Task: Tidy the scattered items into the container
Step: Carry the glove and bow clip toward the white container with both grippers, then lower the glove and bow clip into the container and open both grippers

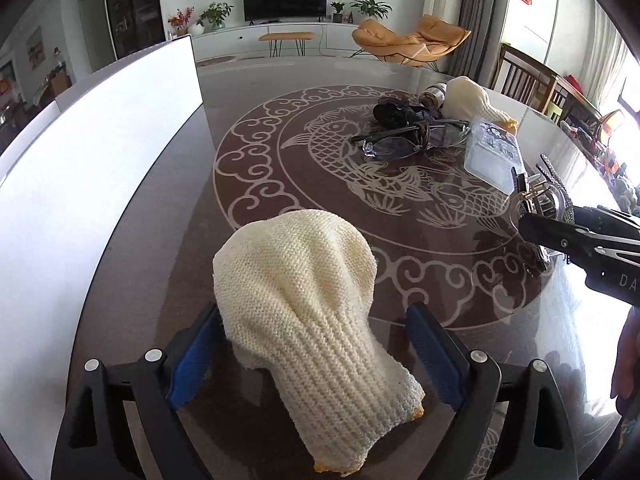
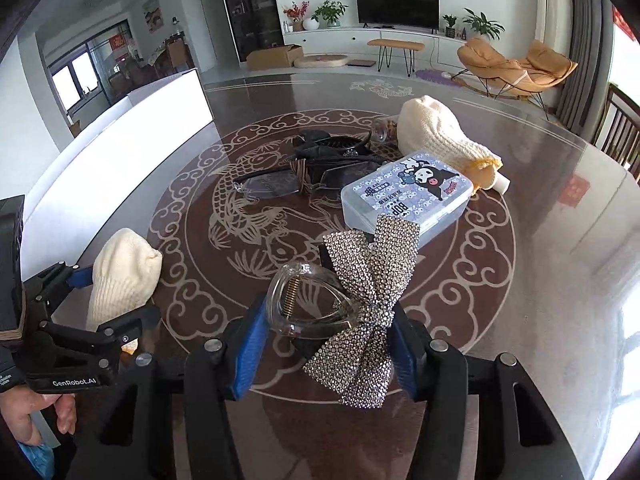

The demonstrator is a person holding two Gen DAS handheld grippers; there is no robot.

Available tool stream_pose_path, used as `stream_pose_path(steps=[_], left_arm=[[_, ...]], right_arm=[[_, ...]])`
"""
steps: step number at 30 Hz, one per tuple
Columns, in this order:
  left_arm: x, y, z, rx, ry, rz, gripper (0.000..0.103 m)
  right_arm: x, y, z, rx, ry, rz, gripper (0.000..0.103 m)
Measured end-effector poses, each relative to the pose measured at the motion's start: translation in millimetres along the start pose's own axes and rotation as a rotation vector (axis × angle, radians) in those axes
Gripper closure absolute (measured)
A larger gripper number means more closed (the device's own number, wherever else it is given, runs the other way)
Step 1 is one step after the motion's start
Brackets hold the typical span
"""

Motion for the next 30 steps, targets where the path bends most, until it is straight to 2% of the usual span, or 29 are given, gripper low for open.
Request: stream_pose_path(steps=[5,10,11,12,13,15,19,24,27,30], left_arm=[[-2,4,0,-0.012,0.002,-0.02,0.003],[-3,5,-2,-0.018,-0.009,-0.017,0.003],[-3,2,-4,-0.019,-0.018,-0.003,0.017],[-3,-2,-6,-0.015,-0.025,0.022,0.04],[-3,-5,-7,0.003,-0.032,0.035,0.046],[-2,-13,-9,0.042,-0.056,0.059,0.051],[-1,-37,-7,0.072,-0.058,0.117,0.051],[1,-56,-7,0.15,-0.089,0.111,0.051],[-8,-76,-24,0.172,-0.109,0.13,0.051],[-21,-102,-58,0.183,-0.154,0.155,0.051]], right_arm=[[9,7,0,0.014,0.016,0.0,0.046],[11,13,1,-0.001,0.038,0.015,0.046],[11,11,1,-0.004,0.037,0.028,0.05],[11,7,1,-0.015,0.04,0.038,0.053],[11,4,1,-0.026,0.047,0.046,0.053],[11,-7,3,-0.049,0.064,0.065,0.053],[13,-29,2,-0.106,0.109,0.09,0.053],[26,-29,-13,-0.142,0.119,0.027,0.053],[23,-25,-34,-0.155,0.078,0.008,0.053],[9,-21,-62,-0.176,0.032,-0.002,0.053]])
Point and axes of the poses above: each gripper's, at about its wrist camera, not at the fingertips, and y roughly the way its jaws point, z to its right, x to its underside, the point moved 5 cm from there along y, roughly the way its jaws point, and after that the axes turned 5 degrees about y, right-handed, at the moved point
